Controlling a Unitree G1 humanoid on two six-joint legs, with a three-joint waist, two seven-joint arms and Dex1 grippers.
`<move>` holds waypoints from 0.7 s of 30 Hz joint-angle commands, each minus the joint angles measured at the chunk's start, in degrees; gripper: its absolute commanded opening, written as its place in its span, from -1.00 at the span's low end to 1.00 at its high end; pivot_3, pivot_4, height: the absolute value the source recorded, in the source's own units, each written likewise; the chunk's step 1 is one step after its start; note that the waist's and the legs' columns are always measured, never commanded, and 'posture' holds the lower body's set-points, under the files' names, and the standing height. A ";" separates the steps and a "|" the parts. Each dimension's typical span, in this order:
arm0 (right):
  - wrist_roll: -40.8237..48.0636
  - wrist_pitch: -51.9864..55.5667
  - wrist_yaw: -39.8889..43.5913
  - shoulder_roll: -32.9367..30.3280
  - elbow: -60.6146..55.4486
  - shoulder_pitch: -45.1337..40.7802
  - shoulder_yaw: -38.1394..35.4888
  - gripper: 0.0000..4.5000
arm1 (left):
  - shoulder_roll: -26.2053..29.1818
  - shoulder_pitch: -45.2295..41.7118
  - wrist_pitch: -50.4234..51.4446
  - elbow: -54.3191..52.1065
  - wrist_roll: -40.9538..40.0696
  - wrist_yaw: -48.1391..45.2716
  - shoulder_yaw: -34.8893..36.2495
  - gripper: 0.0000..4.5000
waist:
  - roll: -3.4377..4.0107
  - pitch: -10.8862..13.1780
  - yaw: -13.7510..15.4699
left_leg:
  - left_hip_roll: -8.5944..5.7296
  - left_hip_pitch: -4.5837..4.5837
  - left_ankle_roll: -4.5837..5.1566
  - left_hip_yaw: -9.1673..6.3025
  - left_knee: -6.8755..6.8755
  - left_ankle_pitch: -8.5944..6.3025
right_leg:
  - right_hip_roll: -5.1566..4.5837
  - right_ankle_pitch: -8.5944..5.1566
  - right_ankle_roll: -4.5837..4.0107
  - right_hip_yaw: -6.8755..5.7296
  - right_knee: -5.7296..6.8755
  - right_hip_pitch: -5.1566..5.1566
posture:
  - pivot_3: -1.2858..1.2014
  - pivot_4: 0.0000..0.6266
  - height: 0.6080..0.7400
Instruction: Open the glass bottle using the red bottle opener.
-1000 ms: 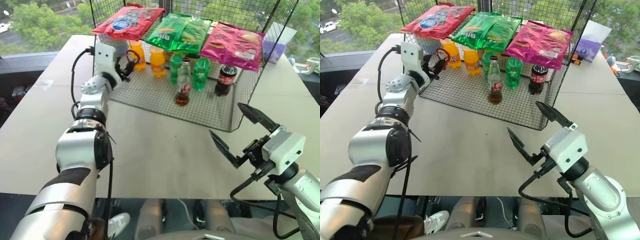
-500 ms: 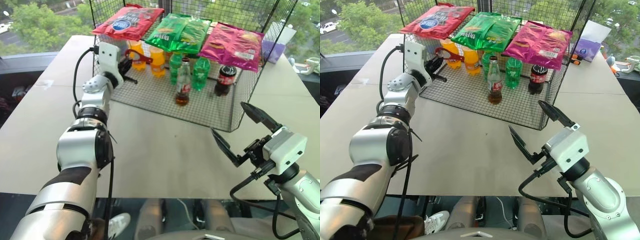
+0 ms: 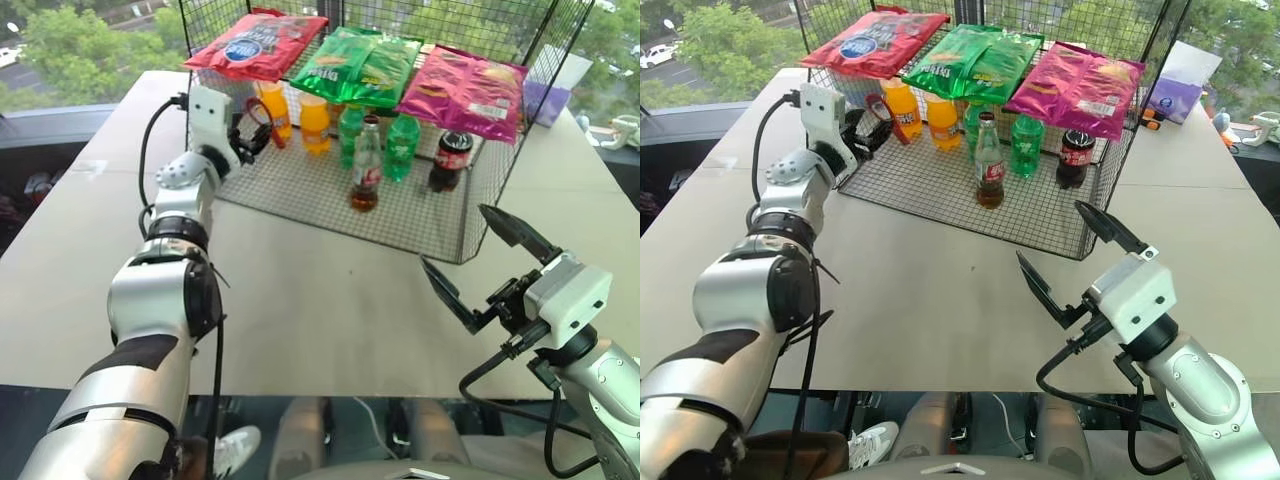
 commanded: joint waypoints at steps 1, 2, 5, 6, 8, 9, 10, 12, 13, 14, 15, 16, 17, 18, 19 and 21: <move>0.33 -0.62 -0.06 0.06 -2.46 0.01 -0.52 1.00 | 0.89 0.16 -1.45 -1.79 -0.33 1.56 0.58 0.40 | 0.00 0.00 0.01 | 0.00 0.00 0.00 0.00 0.01 0.00 | 0.00 0.00 0.00 0.00 0.01 0.00 | 0.03 -0.52 0.82; 0.23 -0.65 -0.08 0.10 -2.46 0.08 -0.45 1.00 | 0.81 0.31 -1.77 -1.85 -0.15 2.35 0.40 0.40 | 0.00 0.00 0.00 | 0.00 0.00 0.00 0.00 0.01 0.00 | 0.00 0.00 0.00 0.00 0.01 0.00 | 0.03 -0.52 0.82; 0.01 -0.85 -0.12 0.11 -2.46 0.30 -0.30 1.00 | 0.29 0.49 -1.84 -2.02 -0.57 3.02 0.57 0.40 | 0.00 0.00 0.00 | 0.00 0.01 0.00 0.00 0.02 0.00 | 0.00 0.00 0.00 0.01 0.03 0.00 | 0.03 -0.52 0.82; -0.08 -0.79 -0.21 0.12 -2.46 0.25 -0.28 1.00 | 0.03 0.55 -1.88 -2.13 -0.74 3.11 0.62 0.40 | -0.01 0.00 0.01 | 0.00 0.01 0.00 0.00 0.03 0.00 | 0.00 0.00 0.00 0.01 0.04 0.00 | 0.03 -0.52 0.82; -0.19 -0.71 -0.37 0.11 -2.46 0.14 -0.31 1.00 | -0.60 0.79 -2.24 -2.44 -0.81 3.41 0.45 0.40 | -0.01 -0.01 0.06 | 0.00 0.01 0.00 0.00 0.03 0.00 | 0.00 0.00 0.00 0.01 0.05 0.00 | 0.03 -0.52 0.82; -0.27 -0.67 -0.43 0.12 -2.46 0.07 -0.23 1.00 | -0.99 0.89 -2.66 -2.58 -0.69 3.83 0.25 0.40 | -0.02 -0.01 0.04 | 0.00 0.01 0.00 0.00 0.04 0.00 | -0.01 0.00 0.00 0.01 0.05 0.00 | 0.03 -0.52 0.82; -0.32 -0.66 -0.47 0.12 -2.46 0.03 -0.17 1.00 | -1.24 0.94 -2.95 -2.65 -0.60 4.13 0.12 0.40 | -0.02 -0.01 0.03 | 0.00 0.01 0.00 0.00 0.05 0.00 | -0.01 0.00 0.00 0.01 0.05 0.00 | 0.03 -0.52 0.82; -0.41 -0.80 -0.52 0.12 -2.46 0.10 -0.09 1.00 | -1.60 0.66 -3.41 -2.58 -0.37 5.14 -0.03 0.40 | -0.03 -0.02 0.01 | 0.00 0.01 0.00 0.00 0.05 0.00 | -0.01 0.00 0.00 0.02 0.05 0.00 | 0.03 -0.52 0.82; -0.43 -0.86 -0.51 0.11 -2.46 0.13 -0.14 1.00 | -1.71 0.35 -3.63 -2.49 -0.15 5.78 -0.15 0.40 | -0.03 -0.02 0.00 | 0.00 0.01 0.00 0.01 0.05 0.00 | -0.01 0.00 0.00 0.01 0.06 0.00 | 0.03 -0.52 0.82; -0.44 -0.76 -0.49 0.14 -2.46 0.03 -0.18 1.00 | -1.84 -0.07 -3.54 -2.29 0.02 6.26 -0.25 0.40 | -0.03 -0.02 -0.01 | 0.00 0.01 0.00 0.01 0.05 0.00 | -0.01 0.00 0.00 0.01 0.07 0.00 | 0.03 -0.52 0.82; -0.46 -0.75 -0.47 0.17 -2.46 0.03 -0.22 1.00 | -1.94 -0.42 -3.49 -2.13 0.18 6.65 -0.36 0.40 | -0.03 -0.02 -0.01 | 0.00 0.01 0.00 0.00 0.05 0.00 | -0.01 0.00 0.00 0.01 0.08 0.00 | 0.03 -0.52 0.82; -0.51 -0.80 -0.43 0.16 -2.46 0.09 -0.21 1.00 | -2.05 -0.78 -3.48 -2.00 0.38 7.01 -0.54 0.40 | -0.03 -0.02 -0.02 | 0.00 0.02 0.00 0.01 0.05 0.00 | -0.01 0.00 0.00 0.02 0.09 0.00 | 0.03 -0.52 0.82; -0.56 -0.98 -0.39 0.14 -2.46 0.25 -0.19 1.00 | -2.15 -1.06 -3.57 -1.93 0.59 7.33 -0.72 0.40 | -0.03 -0.02 -0.01 | 0.00 0.03 0.00 0.01 0.05 0.00 | -0.01 0.00 0.00 0.02 0.10 0.00 | 0.03 -0.52 0.82; -0.61 -0.98 -0.38 0.16 -2.46 0.26 -0.16 1.00 | -2.26 -1.44 -3.52 -1.81 0.80 7.69 -0.87 0.40 | -0.03 -0.02 -0.01 | 0.00 0.03 0.00 0.01 0.05 0.00 | -0.01 0.00 0.00 0.02 0.11 -0.01 | 0.03 -0.52 0.82; -0.66 -1.07 -0.39 0.15 -2.46 0.34 -0.12 1.00 | -2.34 -1.74 -3.48 -1.72 0.99 7.97 -0.97 0.40 | -0.03 -0.02 -0.01 | 0.00 0.03 0.00 0.01 0.05 0.00 | -0.01 0.00 0.00 0.02 0.11 -0.01 | 0.03 -0.52 0.82; -0.73 -1.46 -0.49 0.12 -2.46 0.69 -0.09 1.00 | -2.43 -2.23 -3.41 -1.55 1.39 8.43 -1.06 0.40 | -0.04 -0.02 0.04 | 0.00 0.03 0.00 0.01 0.06 0.00 | -0.01 0.00 0.00 0.02 0.11 0.00 | 0.03 -0.52 0.82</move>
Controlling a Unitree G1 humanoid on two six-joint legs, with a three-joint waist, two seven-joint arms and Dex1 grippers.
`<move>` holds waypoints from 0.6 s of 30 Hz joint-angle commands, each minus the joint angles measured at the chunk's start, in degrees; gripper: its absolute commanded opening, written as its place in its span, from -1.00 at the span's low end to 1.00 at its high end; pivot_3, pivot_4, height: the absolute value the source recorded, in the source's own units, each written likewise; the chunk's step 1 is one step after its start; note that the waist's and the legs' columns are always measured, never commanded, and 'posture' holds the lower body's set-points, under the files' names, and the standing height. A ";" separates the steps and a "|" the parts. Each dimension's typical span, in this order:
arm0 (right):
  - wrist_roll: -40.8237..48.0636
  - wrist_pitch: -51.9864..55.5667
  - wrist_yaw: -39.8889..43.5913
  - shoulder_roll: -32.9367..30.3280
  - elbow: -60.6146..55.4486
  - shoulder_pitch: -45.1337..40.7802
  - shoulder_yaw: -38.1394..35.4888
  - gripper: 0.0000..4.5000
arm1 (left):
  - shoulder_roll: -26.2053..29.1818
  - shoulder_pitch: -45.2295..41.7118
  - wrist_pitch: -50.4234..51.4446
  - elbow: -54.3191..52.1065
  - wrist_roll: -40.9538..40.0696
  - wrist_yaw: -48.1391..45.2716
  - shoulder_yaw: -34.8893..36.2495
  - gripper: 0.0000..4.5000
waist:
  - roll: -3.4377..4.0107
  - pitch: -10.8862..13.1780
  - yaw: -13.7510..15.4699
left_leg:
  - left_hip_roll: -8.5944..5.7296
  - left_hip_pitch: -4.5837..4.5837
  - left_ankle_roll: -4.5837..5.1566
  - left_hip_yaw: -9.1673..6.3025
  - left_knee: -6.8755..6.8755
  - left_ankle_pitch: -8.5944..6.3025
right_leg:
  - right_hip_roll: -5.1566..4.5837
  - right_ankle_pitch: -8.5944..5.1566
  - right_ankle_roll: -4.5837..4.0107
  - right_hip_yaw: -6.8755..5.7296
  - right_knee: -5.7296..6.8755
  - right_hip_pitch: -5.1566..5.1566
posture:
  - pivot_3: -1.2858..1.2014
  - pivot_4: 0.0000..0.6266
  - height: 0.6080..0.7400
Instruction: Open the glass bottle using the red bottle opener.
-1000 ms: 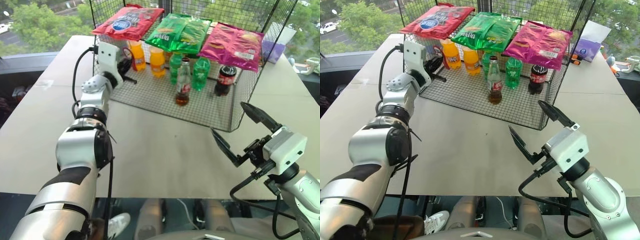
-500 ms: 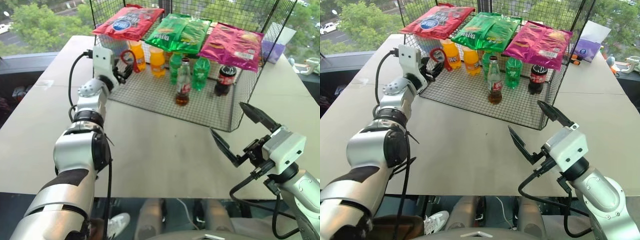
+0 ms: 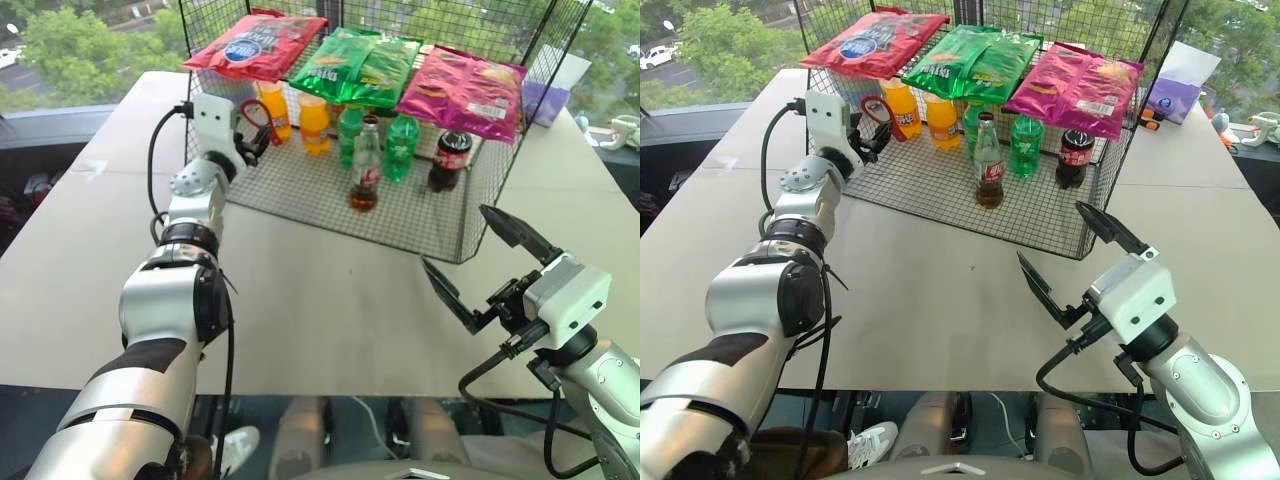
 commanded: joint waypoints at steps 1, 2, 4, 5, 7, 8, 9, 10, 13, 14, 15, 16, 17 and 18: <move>-0.20 -1.56 -0.47 0.00 -2.46 0.61 -0.09 1.00 | 0.12 -3.14 -1.14 -1.28 0.81 1.20 -0.67 0.40 | -0.01 0.00 0.04 | 0.00 -0.01 0.00 0.00 0.00 0.00 | 0.00 0.00 0.00 0.00 0.00 0.00 | 0.03 -0.52 0.82; -0.28 -1.75 -0.51 0.00 -2.46 0.84 -0.06 1.00 | 0.12 -3.27 -1.11 -1.21 0.92 1.36 -0.70 0.40 | -0.01 0.00 0.03 | 0.00 -0.01 0.00 0.00 0.00 0.00 | 0.00 0.00 0.00 0.00 0.00 0.00 | 0.03 -0.52 0.82; -0.49 -2.07 -0.60 0.03 -2.46 1.28 0.06 1.00 | 0.10 -3.47 -1.05 -1.11 1.07 1.63 -0.66 0.40 | -0.01 0.00 0.00 | 0.00 -0.01 0.00 0.00 0.00 0.00 | -0.01 0.00 0.00 0.00 0.00 0.00 | 0.03 -0.52 0.82; -0.60 -2.22 -0.65 0.06 -2.46 1.46 0.17 1.00 | 0.06 -3.56 -1.03 -1.08 1.11 1.68 -0.64 0.40 | -0.01 0.00 -0.01 | 0.00 0.00 0.00 0.00 0.00 0.00 | -0.01 0.00 0.00 0.00 0.00 0.00 | 0.03 -0.52 0.82; -0.89 -2.25 -0.79 0.15 -2.46 1.54 0.49 1.00 | -0.15 -3.79 -0.97 -0.99 1.20 1.82 -0.55 0.40 | -0.01 0.00 -0.02 | 0.00 0.00 0.00 0.00 0.00 0.00 | 0.00 0.00 0.00 0.00 0.00 0.00 | 0.03 -0.52 0.82; -0.99 -2.28 -0.84 0.19 -2.46 1.55 0.61 1.00 | -0.26 -3.87 -0.92 -0.95 1.16 1.72 -0.47 0.40 | -0.01 0.00 -0.02 | 0.00 0.01 0.00 0.00 0.00 0.00 | 0.00 0.00 0.00 0.00 0.01 0.00 | 0.03 -0.52 0.82; -1.08 -2.39 -0.91 0.20 -2.46 1.62 0.71 1.00 | -0.35 -3.92 -0.93 -0.95 1.13 1.56 -0.41 0.40 | -0.01 0.00 -0.01 | 0.00 0.01 0.00 0.00 0.00 0.00 | 0.00 0.00 0.00 0.00 0.02 0.00 | 0.03 -0.52 0.82; -1.13 -2.44 -0.97 0.20 -2.46 1.66 0.78 1.00 | -0.41 -3.96 -0.95 -0.95 1.08 1.39 -0.35 0.40 | -0.01 0.00 -0.01 | 0.00 0.01 0.00 0.00 0.01 0.00 | 0.00 0.00 0.00 0.00 0.02 0.00 | 0.03 -0.52 0.82; -1.29 -2.71 -1.17 0.19 -2.46 1.93 0.93 1.00 | -0.48 -3.96 -1.03 -1.01 0.84 0.45 -0.18 0.03 | -0.01 0.00 -0.02 | 0.00 0.01 0.00 0.00 0.01 0.00 | 0.00 0.00 0.00 0.01 0.02 0.00 | 0.03 -0.52 0.82; -1.35 -2.76 -1.22 0.20 -2.46 2.02 0.96 1.00 | -0.45 -3.93 -1.05 -1.03 0.83 0.29 -0.17 -0.16 | -0.01 0.00 -0.02 | 0.00 0.01 0.00 0.00 0.01 0.00 | 0.00 0.00 0.00 0.01 0.02 0.00 | 0.03 -0.52 0.82; -1.40 -2.89 -1.24 0.20 -2.46 2.18 0.97 1.00 | -0.40 -3.88 -1.05 -1.06 0.79 0.14 -0.14 -0.34 | -0.01 0.00 -0.01 | 0.00 0.01 0.00 0.00 0.01 0.00 | 0.00 0.00 0.00 0.00 0.02 0.00 | 0.03 -0.52 0.82; -1.43 -2.96 -1.26 0.22 -2.46 2.28 1.00 1.00 | -0.36 -3.82 -1.05 -1.09 0.76 0.00 -0.10 -0.53 | -0.01 0.00 -0.01 | 0.00 0.01 0.00 0.00 0.01 0.00 | 0.00 0.00 0.00 0.00 0.02 0.00 | 0.03 -0.52 0.82; -1.48 -2.97 -1.29 0.23 -2.46 2.32 1.03 1.00 | -0.31 -3.77 -1.06 -1.11 0.74 -0.13 -0.06 -0.79 | -0.01 -0.01 -0.01 | 0.00 0.00 0.00 0.00 0.01 0.00 | 0.00 0.00 0.00 0.00 0.02 0.00 | 0.03 -0.52 0.82; -1.54 -2.90 -1.32 0.25 -2.46 2.31 1.07 1.00 | -0.24 -3.68 -1.09 -1.13 0.71 -0.31 -0.02 -0.94 | -0.02 -0.01 -0.03 | 0.00 0.01 0.00 0.00 0.01 0.00 | 0.00 0.00 0.00 0.01 0.02 0.00 | 0.03 -0.52 0.82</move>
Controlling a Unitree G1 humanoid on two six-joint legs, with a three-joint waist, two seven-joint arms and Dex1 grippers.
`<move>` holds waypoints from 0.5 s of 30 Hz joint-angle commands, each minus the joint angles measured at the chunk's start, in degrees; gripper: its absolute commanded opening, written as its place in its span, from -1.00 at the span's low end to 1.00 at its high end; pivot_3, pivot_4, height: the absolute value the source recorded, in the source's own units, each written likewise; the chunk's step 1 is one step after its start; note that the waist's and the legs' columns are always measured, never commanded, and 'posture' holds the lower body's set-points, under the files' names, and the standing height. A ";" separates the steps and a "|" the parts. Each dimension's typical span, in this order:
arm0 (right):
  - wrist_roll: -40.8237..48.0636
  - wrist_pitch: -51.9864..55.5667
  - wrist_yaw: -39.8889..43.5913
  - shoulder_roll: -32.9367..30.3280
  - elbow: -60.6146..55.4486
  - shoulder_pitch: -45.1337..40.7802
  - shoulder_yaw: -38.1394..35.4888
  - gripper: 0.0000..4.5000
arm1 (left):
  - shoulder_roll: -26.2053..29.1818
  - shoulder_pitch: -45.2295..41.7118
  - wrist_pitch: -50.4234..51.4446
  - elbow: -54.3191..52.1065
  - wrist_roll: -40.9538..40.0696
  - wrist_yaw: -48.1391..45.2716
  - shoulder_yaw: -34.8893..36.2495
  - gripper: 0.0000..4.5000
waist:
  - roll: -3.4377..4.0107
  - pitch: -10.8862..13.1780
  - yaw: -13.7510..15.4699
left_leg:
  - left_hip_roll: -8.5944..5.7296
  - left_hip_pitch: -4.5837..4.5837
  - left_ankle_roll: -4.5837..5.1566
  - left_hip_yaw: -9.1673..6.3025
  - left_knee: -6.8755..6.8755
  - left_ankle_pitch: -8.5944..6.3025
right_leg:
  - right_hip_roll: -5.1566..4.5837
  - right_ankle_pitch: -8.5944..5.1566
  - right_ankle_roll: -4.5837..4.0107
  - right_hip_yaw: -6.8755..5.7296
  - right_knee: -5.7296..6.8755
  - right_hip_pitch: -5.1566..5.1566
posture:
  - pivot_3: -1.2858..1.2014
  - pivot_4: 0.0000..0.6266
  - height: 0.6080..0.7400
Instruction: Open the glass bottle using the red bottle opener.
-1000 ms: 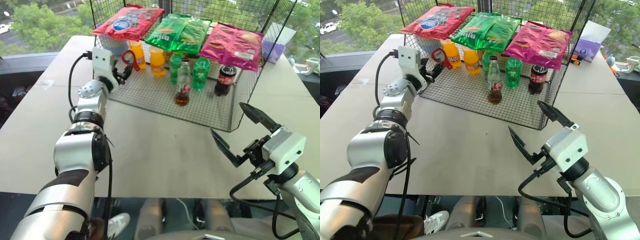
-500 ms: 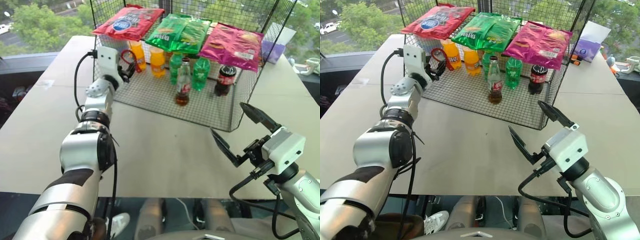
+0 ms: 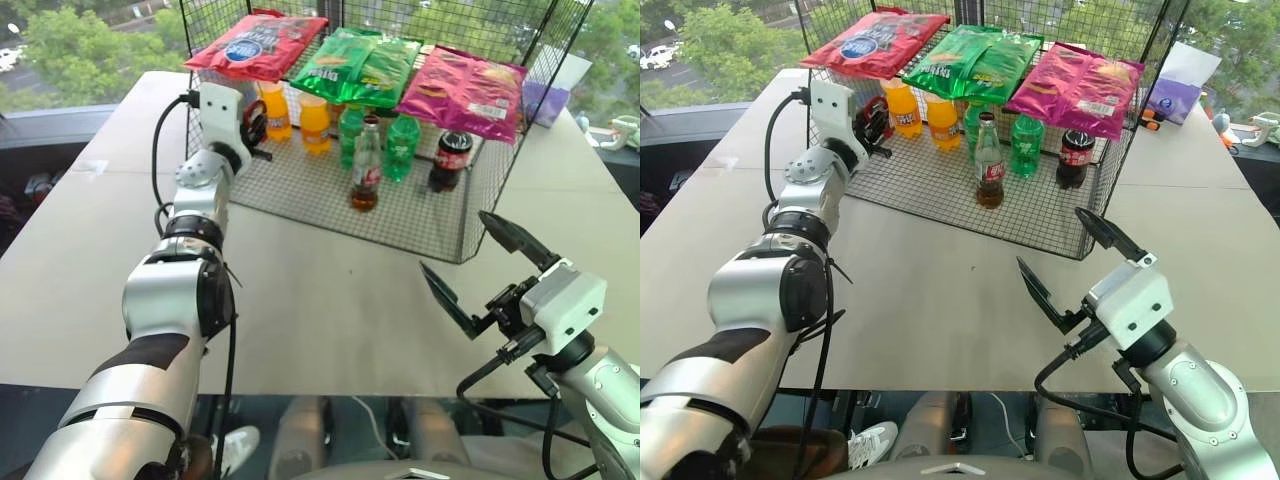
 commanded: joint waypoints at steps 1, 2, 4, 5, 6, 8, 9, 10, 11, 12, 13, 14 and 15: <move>-0.21 -1.25 -0.64 0.22 -2.46 0.05 -0.03 1.00 | 0.63 -1.77 -0.99 -1.15 -0.45 -0.47 0.33 -0.94 | -0.01 -0.01 -0.06 | 0.00 0.00 0.00 0.01 0.00 0.00 | 0.00 0.00 0.00 0.01 0.00 0.00 | 0.03 -0.52 0.82; -0.25 -1.33 -0.65 0.22 -2.46 0.15 -0.02 1.00 | 0.74 -1.63 -1.06 -1.20 -0.50 -0.70 0.39 -0.94 | -0.01 -0.01 -0.14 | 0.00 0.01 0.00 0.02 0.00 0.00 | 0.00 0.00 0.00 0.02 0.00 0.00 | 0.03 -0.52 0.82; -0.29 -1.40 -0.67 0.22 -2.46 0.27 0.00 1.00 | 1.00 -1.34 -1.18 -1.30 -0.62 -1.13 0.55 -0.94 | -0.01 -0.01 -0.09 | 0.01 0.02 0.00 0.03 0.00 0.00 | 0.00 0.00 0.00 0.02 0.01 -0.01 | 0.03 -0.52 0.82; -0.28 -1.41 -0.66 0.22 -2.46 0.30 -0.02 1.00 | 1.09 -1.24 -1.22 -1.35 -0.68 -1.29 0.61 -0.94 | -0.01 -0.01 -0.08 | 0.01 0.02 0.00 0.01 0.00 0.00 | 0.00 0.00 0.00 0.01 0.02 -0.01 | 0.03 -0.52 0.82; -0.29 -1.38 -0.65 0.23 -2.46 0.29 -0.03 1.00 | 1.17 -1.16 -1.22 -1.39 -0.76 -1.47 0.69 -0.94 | -0.01 -0.01 -0.08 | 0.01 0.02 0.00 0.02 0.00 0.00 | 0.00 0.00 0.00 0.02 0.02 -0.01 | 0.03 -0.52 0.82; -0.28 -1.23 -0.61 0.26 -2.46 0.17 -0.01 1.00 | 1.35 -0.90 -1.22 -1.52 -1.06 -2.35 0.91 -0.94 | -0.01 -0.01 -0.07 | 0.01 0.01 0.00 0.02 0.00 0.00 | 0.00 0.00 0.00 0.02 0.02 -0.01 | 0.03 -0.52 0.82; -0.26 -1.05 -0.60 0.29 -2.46 -0.04 0.03 1.00 | 1.48 -0.78 -1.18 -1.60 -1.36 -3.08 1.13 -0.94 | -0.02 -0.01 -0.07 | 0.00 0.01 0.00 0.03 0.00 0.00 | 0.00 0.00 0.00 0.03 0.02 -0.01 | 0.03 -0.52 0.82; -0.24 -0.93 -0.59 0.31 -2.46 -0.18 0.05 1.00 | 1.57 -0.71 -1.15 -1.65 -1.53 -3.58 1.31 -0.94 | -0.02 -0.01 -0.07 | 0.00 0.01 0.00 0.03 0.00 0.00 | 0.00 0.00 0.00 0.03 0.01 -0.01 | 0.03 -0.52 0.82; -0.21 -0.73 -0.55 0.32 -2.46 -0.40 0.06 1.00 | 1.72 -0.64 -1.07 -1.70 -1.78 -4.26 1.52 -0.94 | -0.02 -0.01 -0.07 | 0.00 0.01 0.00 0.03 0.00 0.00 | 0.00 0.00 0.00 0.03 0.01 -0.01 | 0.03 -0.52 0.82; -0.16 -0.57 -0.52 0.33 -2.46 -0.61 0.08 1.00 | 1.98 -0.54 -0.84 -1.77 -2.27 -5.52 1.83 -0.94 | -0.02 -0.01 -0.07 | 0.00 0.01 0.00 0.03 0.00 0.00 | 0.00 0.00 0.00 0.03 0.02 -0.01 | 0.03 -0.52 0.82; -0.10 -0.41 -0.48 0.33 -2.46 -0.78 0.05 1.00 | 2.14 -0.50 -0.67 -1.80 -2.60 -6.36 2.01 -0.94 | -0.02 -0.01 -0.08 | 0.00 0.01 0.00 0.03 0.00 0.00 | 0.00 0.00 0.00 0.02 0.02 -0.02 | 0.03 -0.52 0.82; -0.05 -0.20 -0.41 0.33 -2.46 -0.96 0.02 1.00 | 2.49 -0.40 -0.46 -1.83 -2.94 -7.33 2.16 -0.94 | -0.02 -0.01 -0.08 | 0.01 0.01 0.00 0.03 0.00 0.00 | 0.00 0.00 0.00 0.02 0.02 -0.02 | 0.03 -0.52 0.82; -0.02 -0.06 -0.36 0.33 -2.46 -1.09 0.00 1.00 | 2.77 -0.32 -0.21 -1.85 -3.27 -8.35 2.36 -0.94 | -0.02 -0.01 -0.08 | 0.01 0.00 0.00 0.02 0.00 0.00 | 0.00 0.00 0.00 0.02 0.02 -0.03 | 0.03 -0.52 0.82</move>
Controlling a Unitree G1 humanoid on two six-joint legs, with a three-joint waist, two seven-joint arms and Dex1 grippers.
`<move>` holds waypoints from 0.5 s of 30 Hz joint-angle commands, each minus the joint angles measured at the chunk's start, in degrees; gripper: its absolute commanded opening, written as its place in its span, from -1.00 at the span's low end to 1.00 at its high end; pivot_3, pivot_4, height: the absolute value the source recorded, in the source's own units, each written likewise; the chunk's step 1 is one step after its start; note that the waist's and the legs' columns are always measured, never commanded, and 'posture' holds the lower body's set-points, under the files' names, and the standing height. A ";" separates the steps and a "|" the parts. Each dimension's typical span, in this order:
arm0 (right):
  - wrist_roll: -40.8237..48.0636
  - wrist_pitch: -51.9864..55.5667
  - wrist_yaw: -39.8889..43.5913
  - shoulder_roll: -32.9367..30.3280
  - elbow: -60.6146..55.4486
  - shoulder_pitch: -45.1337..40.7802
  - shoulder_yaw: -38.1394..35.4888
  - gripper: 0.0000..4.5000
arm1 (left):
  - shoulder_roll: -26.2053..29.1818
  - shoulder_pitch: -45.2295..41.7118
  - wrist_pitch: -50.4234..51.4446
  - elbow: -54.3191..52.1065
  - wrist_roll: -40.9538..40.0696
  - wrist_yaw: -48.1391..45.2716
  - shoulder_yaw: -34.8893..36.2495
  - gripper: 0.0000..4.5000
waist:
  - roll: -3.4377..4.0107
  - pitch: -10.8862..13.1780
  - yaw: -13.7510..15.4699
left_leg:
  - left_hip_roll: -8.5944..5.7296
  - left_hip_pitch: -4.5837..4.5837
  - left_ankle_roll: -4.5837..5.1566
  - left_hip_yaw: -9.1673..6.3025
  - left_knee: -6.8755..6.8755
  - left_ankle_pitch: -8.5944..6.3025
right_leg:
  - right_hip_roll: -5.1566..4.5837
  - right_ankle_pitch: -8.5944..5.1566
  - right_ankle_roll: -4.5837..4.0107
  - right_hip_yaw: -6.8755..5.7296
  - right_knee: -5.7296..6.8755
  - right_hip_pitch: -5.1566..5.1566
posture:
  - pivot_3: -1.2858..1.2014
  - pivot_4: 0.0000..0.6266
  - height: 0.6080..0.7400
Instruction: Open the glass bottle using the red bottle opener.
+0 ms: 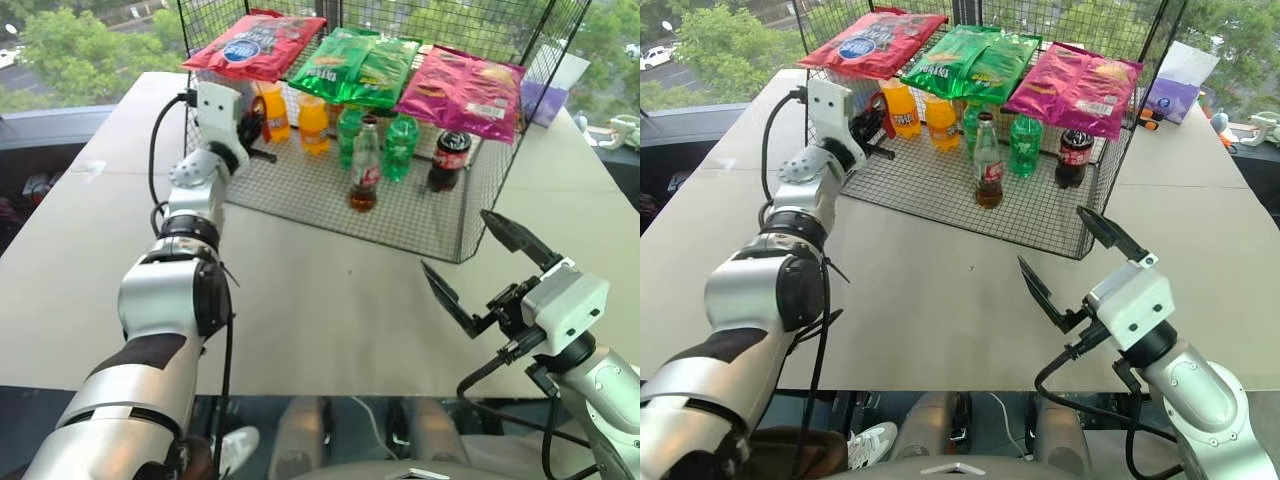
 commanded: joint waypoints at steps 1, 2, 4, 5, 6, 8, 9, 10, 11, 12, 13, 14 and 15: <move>0.28 0.32 -0.03 0.21 -2.46 -0.79 -0.08 1.00 | 1.86 -0.33 -0.01 -1.88 -2.23 -3.93 1.50 -0.94 | 0.00 0.00 0.00 | 0.00 0.00 0.00 0.00 0.00 0.00 | 0.00 0.00 0.00 0.00 0.00 0.00 | 0.03 -0.52 0.82; 0.34 0.49 0.02 0.24 -2.46 -0.92 -0.15 1.00 | 2.08 -0.26 0.15 -1.89 -2.48 -4.65 1.53 -0.94 | 0.00 0.00 0.02 | 0.00 0.00 0.00 0.00 0.00 0.00 | 0.00 0.00 0.00 0.00 0.00 0.00 | 0.03 -0.52 0.82; 0.40 0.85 0.01 0.26 -2.46 -1.32 -0.09 1.00 | 2.86 -0.19 1.70 -1.83 -4.09 -8.69 2.36 -0.94 | 0.00 0.00 0.04 | 0.00 -0.01 0.00 0.00 0.00 0.00 | 0.00 0.00 0.00 0.00 0.00 0.00 | 0.03 -0.52 0.82; 0.44 1.05 0.00 0.28 -2.46 -1.56 -0.05 1.00 | 3.24 -0.21 2.41 -1.79 -4.81 -10.59 2.70 -0.94 | 0.00 0.00 0.06 | 0.00 0.00 0.00 0.00 0.00 0.00 | 0.00 0.00 0.00 0.00 0.00 0.00 | 0.03 -0.52 0.82; 0.49 1.20 -0.05 0.28 -2.46 -1.77 0.00 1.00 | 3.72 -0.24 2.97 -1.72 -5.14 -12.18 2.88 -0.94 | 0.00 0.00 0.01 | 0.00 0.00 0.00 0.00 0.00 0.00 | 0.00 0.00 0.00 0.00 0.00 0.00 | 0.03 -0.52 0.82; 0.56 1.47 -0.06 0.28 -2.46 -2.05 0.03 1.00 | 4.34 -0.32 3.81 -1.64 -5.39 -14.03 3.02 -0.94 | 0.00 0.00 -0.01 | 0.00 0.00 0.00 0.00 0.00 0.00 | 0.00 -0.01 -0.01 0.00 0.01 -0.02 | 0.03 -0.52 0.82; 0.62 1.63 -0.07 0.29 -2.46 -2.23 0.05 1.00 | 4.79 -0.43 4.38 -1.51 -5.51 -15.35 2.99 -0.94 | 0.00 0.00 -0.01 | 0.00 0.00 0.00 0.00 0.00 0.00 | 0.00 -0.01 -0.02 0.01 0.03 -0.02 | 0.03 -0.52 0.82; 0.67 1.77 -0.08 0.29 -2.46 -2.39 0.07 1.00 | 5.08 -0.57 5.11 -1.40 -5.74 -16.83 3.04 -0.94 | 0.00 0.00 0.02 | 0.00 0.00 0.00 0.01 0.00 0.00 | 0.00 -0.01 -0.02 0.01 0.04 -0.03 | 0.03 -0.52 0.82; 0.74 1.95 -0.07 0.29 -2.46 -2.56 0.06 1.00 | 5.35 -0.69 5.40 -1.33 -5.66 -17.81 2.92 -0.94 | 0.00 0.00 0.07 | 0.00 0.00 0.00 0.00 0.00 0.00 | 0.00 -0.01 -0.02 0.01 0.05 -0.03 | 0.03 -0.52 0.82; 0.82 2.18 -0.10 0.32 -2.46 -2.80 0.08 1.00 | 5.72 -0.89 5.86 -1.19 -5.65 -19.06 2.91 -0.94 | 0.00 0.00 0.08 | 0.00 -0.01 0.00 0.01 0.01 0.00 | 0.00 -0.01 -0.02 0.01 0.05 -0.03 | 0.03 -0.52 0.82; 0.89 2.37 -0.12 0.33 -2.46 -3.00 0.10 1.00 | 5.93 -1.10 6.51 -1.07 -5.80 -20.21 3.01 -0.94 | 0.00 0.00 0.08 | 0.00 -0.01 0.00 0.00 0.02 0.00 | 0.00 -0.02 -0.03 0.01 0.06 -0.03 | 0.03 -0.52 0.82; 0.97 2.58 -0.13 0.34 -2.46 -3.18 0.09 1.00 | 6.16 -1.32 7.11 -0.93 -5.71 -21.39 2.87 -0.94 | 0.00 0.00 0.08 | 0.00 -0.01 0.00 0.00 0.02 0.00 | 0.00 -0.02 -0.04 0.01 0.06 -0.03 | 0.03 -0.52 0.82; 1.01 2.75 -0.13 0.35 -2.46 -3.31 0.09 1.00 | 6.37 -1.47 7.54 -0.83 -5.55 -22.38 2.65 -0.94 | 0.00 0.00 0.05 | 0.00 -0.01 0.00 0.01 0.02 0.00 | 0.00 -0.03 -0.05 0.01 0.06 -0.03 | 0.03 -0.52 0.82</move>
